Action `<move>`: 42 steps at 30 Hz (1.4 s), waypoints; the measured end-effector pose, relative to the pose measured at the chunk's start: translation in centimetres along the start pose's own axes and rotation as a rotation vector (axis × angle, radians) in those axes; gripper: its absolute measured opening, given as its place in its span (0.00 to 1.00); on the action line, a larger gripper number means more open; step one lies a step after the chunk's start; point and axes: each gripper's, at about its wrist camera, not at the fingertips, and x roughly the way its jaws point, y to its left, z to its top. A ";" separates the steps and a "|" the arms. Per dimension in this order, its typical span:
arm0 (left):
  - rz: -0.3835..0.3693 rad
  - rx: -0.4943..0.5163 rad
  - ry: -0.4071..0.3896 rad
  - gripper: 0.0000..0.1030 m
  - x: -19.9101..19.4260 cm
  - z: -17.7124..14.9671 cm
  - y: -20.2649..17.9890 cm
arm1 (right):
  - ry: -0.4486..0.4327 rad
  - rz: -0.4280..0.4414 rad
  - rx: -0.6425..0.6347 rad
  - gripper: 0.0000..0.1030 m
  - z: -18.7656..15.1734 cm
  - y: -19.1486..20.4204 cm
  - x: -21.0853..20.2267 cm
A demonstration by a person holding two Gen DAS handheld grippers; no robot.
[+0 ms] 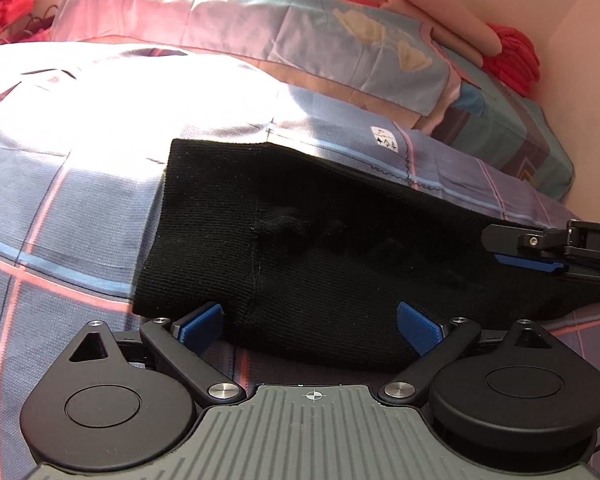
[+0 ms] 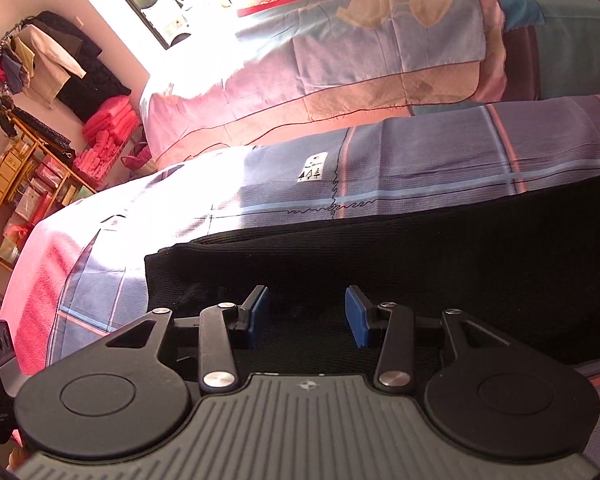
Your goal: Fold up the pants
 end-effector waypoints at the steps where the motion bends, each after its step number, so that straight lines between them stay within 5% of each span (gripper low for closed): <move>1: 0.002 0.003 0.002 1.00 0.1 -0.1 0.1 | 0.010 0.009 -0.008 0.46 0.0 0.4 0.5; 10: 0.045 -0.010 0.042 1.00 0.7 -1.2 1.2 | 0.124 0.119 -0.022 0.46 0.3 1.0 6.4; 14: 0.069 0.010 0.039 1.00 0.9 -1.7 1.0 | 0.044 0.124 0.025 0.29 1.9 -0.6 7.1; 16: 0.087 0.024 0.043 1.00 0.9 -1.9 0.6 | -0.051 0.101 0.096 0.33 3.0 -1.5 5.2; 18: 0.093 0.015 0.051 1.00 0.6 -2.2 0.5 | -0.080 0.144 0.096 0.48 2.9 -1.6 3.5; 21: 0.098 0.011 0.044 1.00 -0.4 -2.5 0.5 | 0.031 0.228 0.041 0.52 1.7 -1.1 4.0; 23: 0.115 0.025 0.023 1.00 -1.1 -2.5 0.5 | 0.058 0.205 -0.014 0.51 1.0 -0.9 5.6; 26: 0.146 0.034 0.011 1.00 -1.9 -2.2 0.2 | -0.009 0.156 0.082 0.19 2.0 -2.9 6.5; 28: 0.153 0.044 -0.005 1.00 -2.6 -1.8 -0.2 | -0.101 0.143 0.150 0.23 2.4 -4.0 4.5; 30: 0.161 0.064 -0.024 1.00 -2.8 -0.7 -0.9 | -0.118 0.136 0.102 0.50 2.0 -4.3 2.7; 33: 0.185 0.101 -0.037 1.00 -1.8 1.2 -2.2 | -0.059 0.188 0.054 0.51 0.9 -5.4 1.7; 35: 0.163 0.117 -0.028 1.00 -0.1 2.7 -3.1 | -0.052 0.092 0.029 0.50 1.0 -6.6 2.3; 37: 0.173 0.136 0.001 1.00 2.4 3.9 -4.2 | -0.078 0.052 0.119 0.21 1.7 -9.0 2.2; 38: 0.191 0.149 0.017 1.00 3.4 4.3 -4.6 | -0.108 0.033 0.156 0.21 1.9 -9.6 1.3; 41: 0.261 0.153 0.059 1.00 5.7 4.8 -5.2 | -0.192 0.010 0.126 0.58 0.7 -10.3 -2.1; 42: 0.268 0.149 0.061 1.00 6.0 4.8 -5.1 | -0.177 0.036 0.119 0.60 0.1 -10.7 -2.6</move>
